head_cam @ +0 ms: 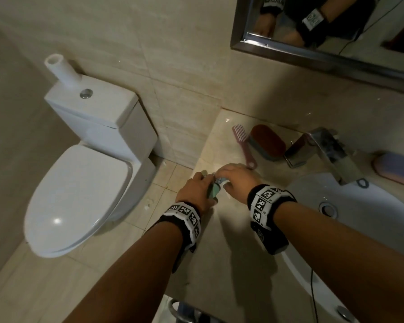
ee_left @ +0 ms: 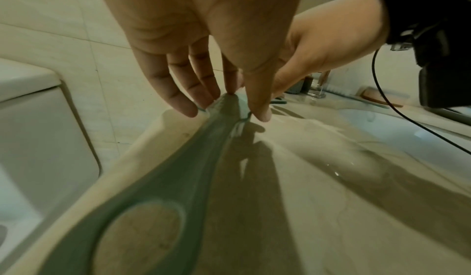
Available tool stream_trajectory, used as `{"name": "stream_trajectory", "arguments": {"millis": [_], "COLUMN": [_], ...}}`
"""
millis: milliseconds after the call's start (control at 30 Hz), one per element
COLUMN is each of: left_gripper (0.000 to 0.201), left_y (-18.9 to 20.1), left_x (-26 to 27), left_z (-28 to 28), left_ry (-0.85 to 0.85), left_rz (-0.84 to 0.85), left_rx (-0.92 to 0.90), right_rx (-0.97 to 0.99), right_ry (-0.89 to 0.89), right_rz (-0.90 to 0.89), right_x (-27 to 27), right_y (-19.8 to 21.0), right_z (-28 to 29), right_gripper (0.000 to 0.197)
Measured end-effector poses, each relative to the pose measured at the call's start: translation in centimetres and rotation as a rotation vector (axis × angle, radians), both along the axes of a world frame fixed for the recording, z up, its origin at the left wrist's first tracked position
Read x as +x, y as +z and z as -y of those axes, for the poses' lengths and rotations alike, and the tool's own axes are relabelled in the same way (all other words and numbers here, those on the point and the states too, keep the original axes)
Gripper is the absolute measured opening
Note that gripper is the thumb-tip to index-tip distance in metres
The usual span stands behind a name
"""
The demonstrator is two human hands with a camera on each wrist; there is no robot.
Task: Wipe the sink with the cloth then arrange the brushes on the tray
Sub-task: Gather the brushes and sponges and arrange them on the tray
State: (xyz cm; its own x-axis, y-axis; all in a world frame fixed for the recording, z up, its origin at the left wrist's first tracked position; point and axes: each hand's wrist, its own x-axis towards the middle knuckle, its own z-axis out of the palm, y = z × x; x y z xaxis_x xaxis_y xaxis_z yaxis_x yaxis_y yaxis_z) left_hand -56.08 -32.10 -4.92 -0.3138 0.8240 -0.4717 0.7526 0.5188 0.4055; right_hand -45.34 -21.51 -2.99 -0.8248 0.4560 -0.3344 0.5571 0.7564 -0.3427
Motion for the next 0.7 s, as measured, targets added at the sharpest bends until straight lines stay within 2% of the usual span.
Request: {"name": "stream_trajectory", "arguments": {"millis": [267, 467, 600, 700], "left_gripper": [0.056, 0.058, 0.05, 0.047], "left_y": [0.0, -0.1, -0.2, 0.5], "left_x": [-0.1, -0.2, -0.2, -0.2], "left_z": [0.4, 1.1, 1.7, 2.2], "left_ry": [0.047, 0.068, 0.034, 0.034], "left_rz": [-0.002, 0.028, 0.006, 0.025], "left_rx": [0.04, 0.083, 0.109, 0.132], "right_rx": [0.09, 0.119, 0.058, -0.023], "right_ry": [0.051, -0.009, -0.077, -0.156], "right_rz": [0.03, 0.042, 0.01, 0.034], "right_x": [-2.0, -2.7, -2.5, -2.4], "right_y": [-0.6, -1.6, -2.3, -2.7], "right_z": [0.1, 1.0, 1.2, 1.5], "right_gripper": [0.028, 0.029, 0.037, 0.033]}}
